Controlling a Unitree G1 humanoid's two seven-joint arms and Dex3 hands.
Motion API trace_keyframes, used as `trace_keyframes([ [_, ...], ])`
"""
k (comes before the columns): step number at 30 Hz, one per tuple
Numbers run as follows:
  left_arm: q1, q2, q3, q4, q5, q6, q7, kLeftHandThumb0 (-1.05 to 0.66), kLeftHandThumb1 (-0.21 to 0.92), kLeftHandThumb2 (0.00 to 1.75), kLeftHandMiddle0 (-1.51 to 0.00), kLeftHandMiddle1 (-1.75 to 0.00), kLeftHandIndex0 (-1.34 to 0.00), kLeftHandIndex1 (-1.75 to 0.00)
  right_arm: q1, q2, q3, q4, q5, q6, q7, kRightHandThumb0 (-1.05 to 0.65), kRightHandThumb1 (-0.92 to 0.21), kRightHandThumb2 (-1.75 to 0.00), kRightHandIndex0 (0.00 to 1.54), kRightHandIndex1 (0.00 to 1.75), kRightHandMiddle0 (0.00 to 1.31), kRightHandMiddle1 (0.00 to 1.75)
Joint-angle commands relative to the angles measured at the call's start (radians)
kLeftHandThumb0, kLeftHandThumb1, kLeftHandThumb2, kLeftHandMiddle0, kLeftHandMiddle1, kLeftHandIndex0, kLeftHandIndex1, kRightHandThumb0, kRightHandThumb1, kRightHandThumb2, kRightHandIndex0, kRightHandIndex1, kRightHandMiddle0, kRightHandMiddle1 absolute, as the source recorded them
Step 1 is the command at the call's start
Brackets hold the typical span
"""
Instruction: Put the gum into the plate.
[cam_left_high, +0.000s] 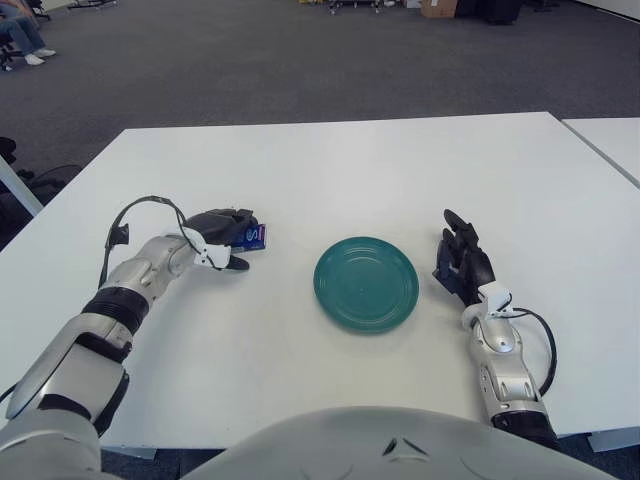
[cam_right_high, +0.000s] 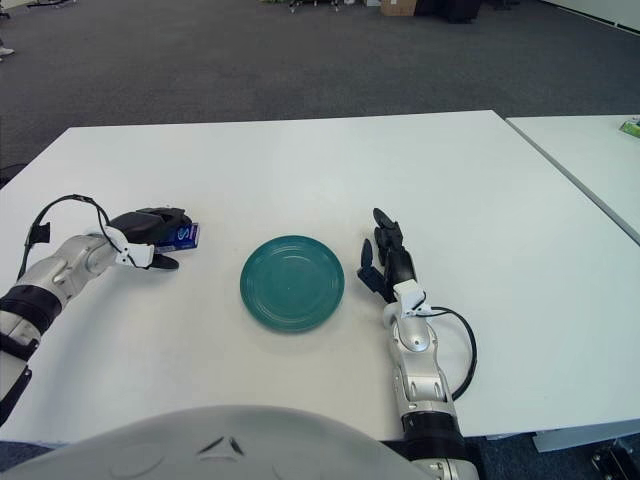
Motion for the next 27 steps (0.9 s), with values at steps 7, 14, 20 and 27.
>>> trace_keyframes([
  [7,-0.066,-0.058,-0.067,0.158,0.055,-0.025,0.071,-1.05,0.92,0.27,-0.26,-0.05,0.0,-0.92,0.024,0.009,0.001,0.093,0.001,0.044,-0.002,-0.77,-0.92,-0.9,0.17,0.01,0.0,0.34],
  [14,-0.092,-0.095,-0.104,0.26,0.06,-0.038,0.109,-1.05,0.92,0.26,-0.31,-0.07,-0.01,-0.93,0.014,0.012,-0.003,0.107,0.004,0.041,-0.008,-0.78,-0.92,-0.9,0.18,0.01,0.0,0.33],
  [20,-0.119,-0.128,-0.12,0.35,0.057,-0.038,0.157,-0.94,0.92,0.21,-0.26,-0.52,-0.09,-1.26,0.008,0.015,-0.005,0.117,0.001,0.032,-0.016,-0.78,-0.92,-0.91,0.19,0.02,0.0,0.34],
  [27,-0.134,-0.16,-0.131,0.429,0.056,-0.041,0.271,-0.49,0.51,0.92,-0.36,-1.63,-0.55,-1.56,0.004,0.017,-0.006,0.126,0.004,0.022,-0.02,-0.79,-0.92,-0.92,0.19,0.01,0.0,0.35],
])
